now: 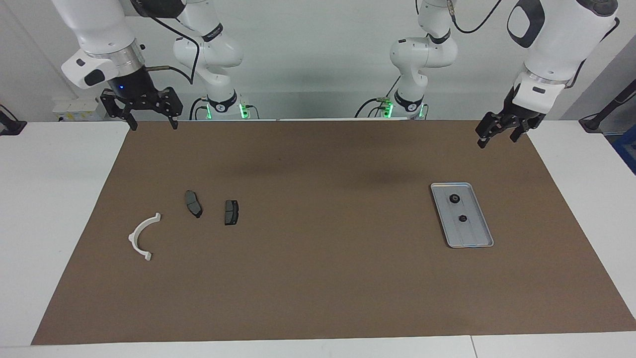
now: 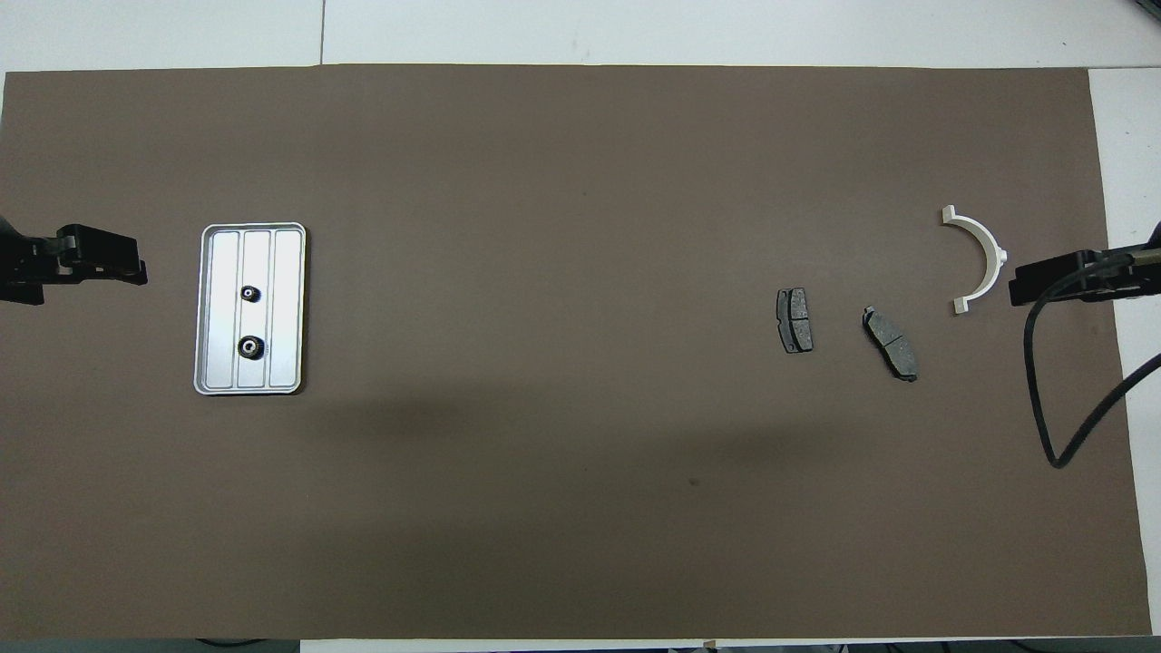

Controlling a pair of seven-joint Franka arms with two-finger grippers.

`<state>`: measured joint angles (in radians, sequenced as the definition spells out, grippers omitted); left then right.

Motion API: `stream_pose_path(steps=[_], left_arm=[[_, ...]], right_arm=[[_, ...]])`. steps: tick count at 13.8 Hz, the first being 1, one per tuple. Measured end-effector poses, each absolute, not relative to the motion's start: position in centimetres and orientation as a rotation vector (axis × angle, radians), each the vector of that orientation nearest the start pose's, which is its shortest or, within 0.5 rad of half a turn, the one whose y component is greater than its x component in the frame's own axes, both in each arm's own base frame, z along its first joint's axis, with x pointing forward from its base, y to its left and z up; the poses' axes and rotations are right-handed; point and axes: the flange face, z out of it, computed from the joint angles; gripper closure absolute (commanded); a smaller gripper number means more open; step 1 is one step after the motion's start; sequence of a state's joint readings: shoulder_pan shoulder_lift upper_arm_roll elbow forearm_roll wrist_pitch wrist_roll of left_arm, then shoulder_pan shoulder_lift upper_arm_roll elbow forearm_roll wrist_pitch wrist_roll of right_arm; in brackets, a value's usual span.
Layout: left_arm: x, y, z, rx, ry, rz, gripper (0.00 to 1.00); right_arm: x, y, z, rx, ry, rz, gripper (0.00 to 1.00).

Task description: Place bearing gear from tray to pile

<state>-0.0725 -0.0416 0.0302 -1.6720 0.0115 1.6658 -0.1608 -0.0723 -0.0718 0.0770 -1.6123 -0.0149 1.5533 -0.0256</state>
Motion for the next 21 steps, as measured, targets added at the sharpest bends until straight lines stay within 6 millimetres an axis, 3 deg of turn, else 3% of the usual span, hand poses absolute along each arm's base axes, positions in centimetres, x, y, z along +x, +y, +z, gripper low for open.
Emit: stream_pose_path(steps=[11,13,17,18,21], left_arm=[[55.3,-2.5,59.6,-3.132,-0.138,-0.069,0.00],[55.6,-2.5,56.6,-3.133,-0.133,-0.099,0.00],[55.6,-1.1,48.5,-3.132,-0.065,-0.087,0.00],[55.5,-0.2,46.1,-3.131,-0.071,-0.084,0.12],[54.8,2.1,40.7,-3.129,-0.096,-0.057,0.21]], right_arm=[[53.0,0.3,64.2,-3.162,-0.047,-0.020,0.00],[53.0,0.3,64.2,-3.162,-0.048,-0.020,0.00],[53.0,0.4,64.2,-3.162,-0.050,-0.020,0.00],[53.0,0.4,64.2,-3.162,-0.050,-0.020,0.00],[53.0,0.4,64.2,-3.162,-0.050,-0.020,0.00]])
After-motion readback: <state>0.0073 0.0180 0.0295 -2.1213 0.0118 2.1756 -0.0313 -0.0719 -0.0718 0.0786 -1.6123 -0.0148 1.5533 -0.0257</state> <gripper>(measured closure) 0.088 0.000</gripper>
